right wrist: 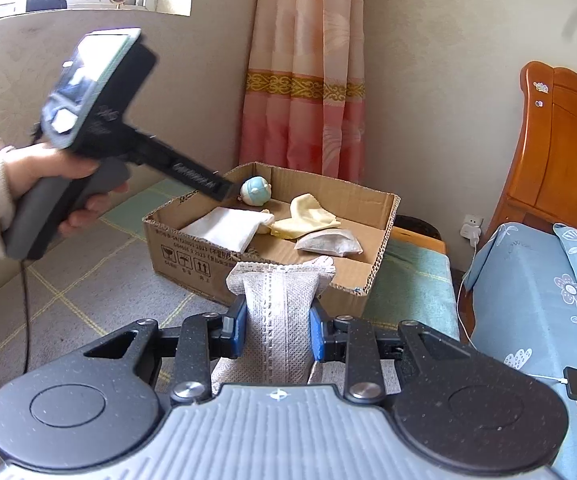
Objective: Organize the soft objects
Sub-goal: 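Carry the white cloth and grey pouch into the box and open both tools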
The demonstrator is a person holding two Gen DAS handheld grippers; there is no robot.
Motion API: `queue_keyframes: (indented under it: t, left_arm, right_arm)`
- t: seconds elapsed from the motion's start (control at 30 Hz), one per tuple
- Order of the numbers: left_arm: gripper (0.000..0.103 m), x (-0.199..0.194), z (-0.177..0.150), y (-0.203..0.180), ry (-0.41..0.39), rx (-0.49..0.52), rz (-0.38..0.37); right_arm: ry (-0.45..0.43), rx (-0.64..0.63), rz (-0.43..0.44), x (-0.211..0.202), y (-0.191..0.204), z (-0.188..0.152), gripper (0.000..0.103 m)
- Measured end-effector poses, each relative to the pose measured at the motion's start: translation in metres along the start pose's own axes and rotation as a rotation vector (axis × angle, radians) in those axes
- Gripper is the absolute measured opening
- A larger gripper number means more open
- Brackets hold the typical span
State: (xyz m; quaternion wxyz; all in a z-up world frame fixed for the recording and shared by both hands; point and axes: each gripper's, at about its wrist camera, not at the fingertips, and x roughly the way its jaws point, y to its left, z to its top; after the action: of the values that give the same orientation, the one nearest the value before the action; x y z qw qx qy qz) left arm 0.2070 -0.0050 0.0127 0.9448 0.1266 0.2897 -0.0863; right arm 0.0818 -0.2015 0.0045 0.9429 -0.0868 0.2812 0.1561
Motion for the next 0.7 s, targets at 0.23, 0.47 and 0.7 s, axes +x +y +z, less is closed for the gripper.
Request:
queue_keyframes:
  t: [0.23,0.47,0.7]
  left_arm:
    - [0.103,-0.047,-0.034,-0.003,-0.018,-0.054,-0.01]
    - [0.102,-0.076,-0.057,0.004,-0.022,-0.16,-0.011]
    - [0.102,-0.085,-0.068,0.009,-0.024,-0.17,0.061]
  right_arm:
    - [-0.003,0.05,0.013,0.015,-0.008,0.025,0.035]
    - [0.044,0.097,-0.022,0.055,-0.022,0.054,0.035]
    - [0.098,0.14,-0.052,0.103,-0.037,0.079,0.035]
